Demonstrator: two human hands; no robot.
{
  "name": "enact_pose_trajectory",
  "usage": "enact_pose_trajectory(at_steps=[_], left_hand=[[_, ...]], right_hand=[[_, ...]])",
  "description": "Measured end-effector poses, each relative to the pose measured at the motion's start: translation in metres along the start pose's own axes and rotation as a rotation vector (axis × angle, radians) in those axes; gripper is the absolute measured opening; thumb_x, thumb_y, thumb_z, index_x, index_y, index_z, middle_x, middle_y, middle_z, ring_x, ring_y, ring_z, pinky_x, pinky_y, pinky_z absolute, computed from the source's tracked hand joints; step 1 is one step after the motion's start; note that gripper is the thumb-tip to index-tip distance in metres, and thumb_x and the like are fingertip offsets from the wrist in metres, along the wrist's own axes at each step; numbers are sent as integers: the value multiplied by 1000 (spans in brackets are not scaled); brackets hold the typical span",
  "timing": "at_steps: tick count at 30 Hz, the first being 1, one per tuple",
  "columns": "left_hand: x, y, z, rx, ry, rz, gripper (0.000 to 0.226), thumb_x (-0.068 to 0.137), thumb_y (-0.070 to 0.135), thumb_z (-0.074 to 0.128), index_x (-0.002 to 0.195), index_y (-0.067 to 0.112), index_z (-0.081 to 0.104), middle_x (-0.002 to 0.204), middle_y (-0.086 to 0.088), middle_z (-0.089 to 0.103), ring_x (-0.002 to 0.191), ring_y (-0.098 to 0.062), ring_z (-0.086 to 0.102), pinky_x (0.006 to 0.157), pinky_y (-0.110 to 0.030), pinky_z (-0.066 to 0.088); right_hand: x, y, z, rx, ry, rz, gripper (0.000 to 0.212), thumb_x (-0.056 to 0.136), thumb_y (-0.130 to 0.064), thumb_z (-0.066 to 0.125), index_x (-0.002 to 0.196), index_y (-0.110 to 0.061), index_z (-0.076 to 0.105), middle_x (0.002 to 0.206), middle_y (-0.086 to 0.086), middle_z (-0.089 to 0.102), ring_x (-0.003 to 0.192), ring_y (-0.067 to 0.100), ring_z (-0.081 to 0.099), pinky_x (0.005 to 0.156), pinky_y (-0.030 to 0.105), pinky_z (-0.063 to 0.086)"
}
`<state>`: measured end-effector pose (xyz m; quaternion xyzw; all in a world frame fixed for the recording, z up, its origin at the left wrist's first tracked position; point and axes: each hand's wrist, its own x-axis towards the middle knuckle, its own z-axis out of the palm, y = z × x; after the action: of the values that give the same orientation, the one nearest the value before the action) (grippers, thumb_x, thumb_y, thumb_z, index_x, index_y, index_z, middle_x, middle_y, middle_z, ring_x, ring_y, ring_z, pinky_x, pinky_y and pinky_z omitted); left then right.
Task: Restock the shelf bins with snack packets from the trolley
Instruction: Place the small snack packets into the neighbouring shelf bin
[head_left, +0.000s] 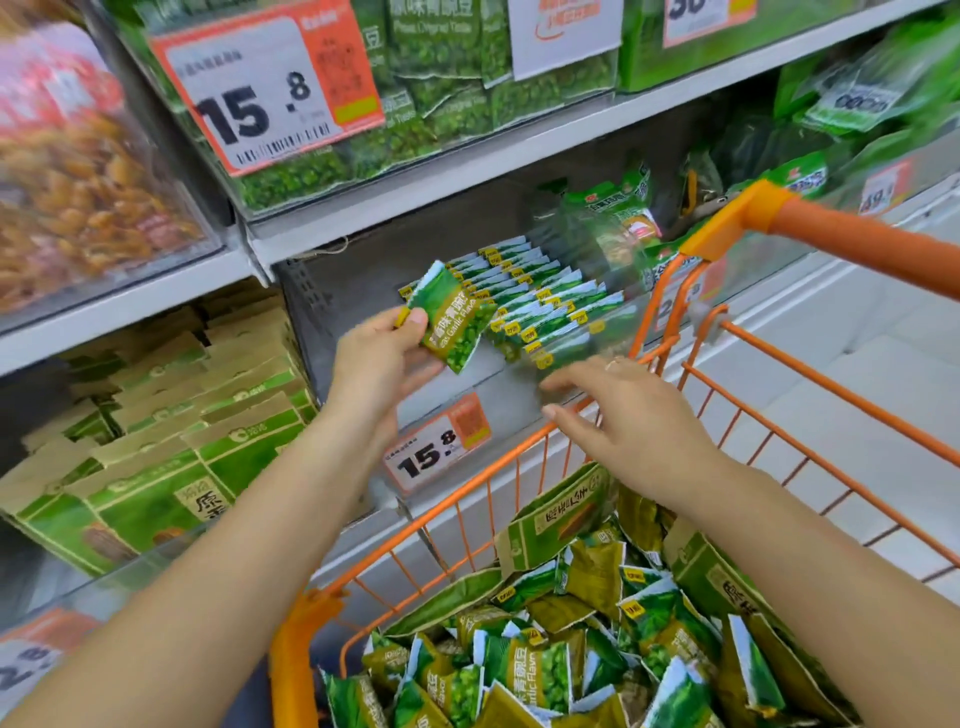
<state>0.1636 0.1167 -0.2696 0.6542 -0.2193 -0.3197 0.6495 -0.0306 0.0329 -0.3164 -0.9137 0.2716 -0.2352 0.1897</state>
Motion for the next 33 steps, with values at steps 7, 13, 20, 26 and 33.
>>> enact_pose_trajectory(at_steps=[7,13,20,26,33], left_hand=[[116,-20,2,312,535,-124,25,101,12,42,113,2,62,118,-14,62,114,-29,57,90,-34,45],[180,-35,-10,724,438,-93,29,91,25,52,107,9,69,113,-6,69,105,-23,66,72,-25,46],[185,-48,20,1083,416,17,26,93,15,53,109,1,66,119,-14,65,113,-32,59,83,-33,48],[186,-58,19,1048,334,14,17,86,19,64,99,8,63,107,-10,64,102,-29,62,68,-29,40],[149,-21,34,551,359,60,36,89,19,55,123,9,57,124,-8,59,107,-24,60,86,-30,49]], right_hand=[[0,8,12,-160,-41,-66,51,93,-42,27,103,-16,70,99,3,69,106,21,57,113,32,13],[0,9,23,-220,68,-108,51,92,-38,27,86,-16,73,83,0,69,90,24,63,106,34,18],[4,9,27,-264,130,-136,42,91,-32,35,75,-15,70,72,2,65,80,26,63,101,36,25],[7,11,30,-269,118,-163,44,92,-33,32,77,-15,70,72,2,65,80,27,63,101,36,25],[8,0,9,-35,110,-231,32,90,-41,44,83,-20,67,78,-4,64,79,19,59,91,32,37]])
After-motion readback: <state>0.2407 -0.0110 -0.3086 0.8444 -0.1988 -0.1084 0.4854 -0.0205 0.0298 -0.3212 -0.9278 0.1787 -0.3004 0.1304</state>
